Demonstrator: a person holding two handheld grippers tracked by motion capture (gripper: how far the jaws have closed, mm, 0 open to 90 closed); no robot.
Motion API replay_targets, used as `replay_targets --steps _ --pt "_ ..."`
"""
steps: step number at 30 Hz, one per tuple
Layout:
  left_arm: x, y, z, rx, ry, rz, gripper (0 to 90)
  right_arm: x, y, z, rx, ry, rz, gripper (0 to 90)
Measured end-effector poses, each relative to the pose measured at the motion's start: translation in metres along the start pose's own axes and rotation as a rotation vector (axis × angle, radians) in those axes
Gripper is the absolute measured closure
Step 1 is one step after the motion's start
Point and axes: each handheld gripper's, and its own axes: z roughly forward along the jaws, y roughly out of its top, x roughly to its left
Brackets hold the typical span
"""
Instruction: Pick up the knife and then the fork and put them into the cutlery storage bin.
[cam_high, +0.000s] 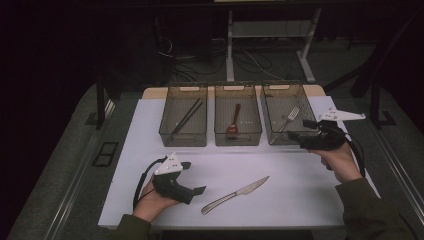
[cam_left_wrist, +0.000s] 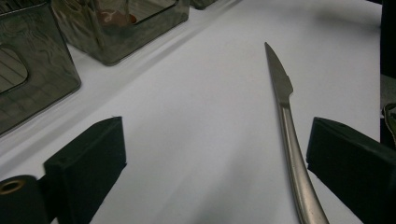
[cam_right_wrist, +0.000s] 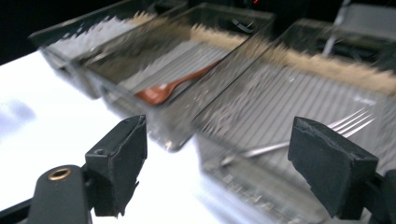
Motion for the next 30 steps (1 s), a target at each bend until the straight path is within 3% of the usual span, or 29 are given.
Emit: replay_targets --steps 7,12,16,24,30 --pt "-0.007 0.007 0.005 0.032 -0.018 0.026 15.1 0.021 -0.031 0.002 0.071 0.031 -0.013 18.6" --pt "-0.017 0.012 0.015 0.055 -0.055 0.039 25.7 0.030 -0.047 -0.001 0.087 0.041 0.002 19.0" --pt "-0.026 0.013 0.027 0.074 -0.072 0.051 34.7 0.037 -0.056 -0.002 0.108 0.057 -0.012 19.0" --pt "-0.041 0.017 0.049 0.134 -0.110 0.083 48.8 0.047 -0.070 -0.009 0.107 0.084 -0.018 19.1" --pt "-0.050 0.017 0.065 0.162 -0.117 0.081 58.9 0.049 -0.078 -0.010 0.092 0.079 -0.030 19.0"
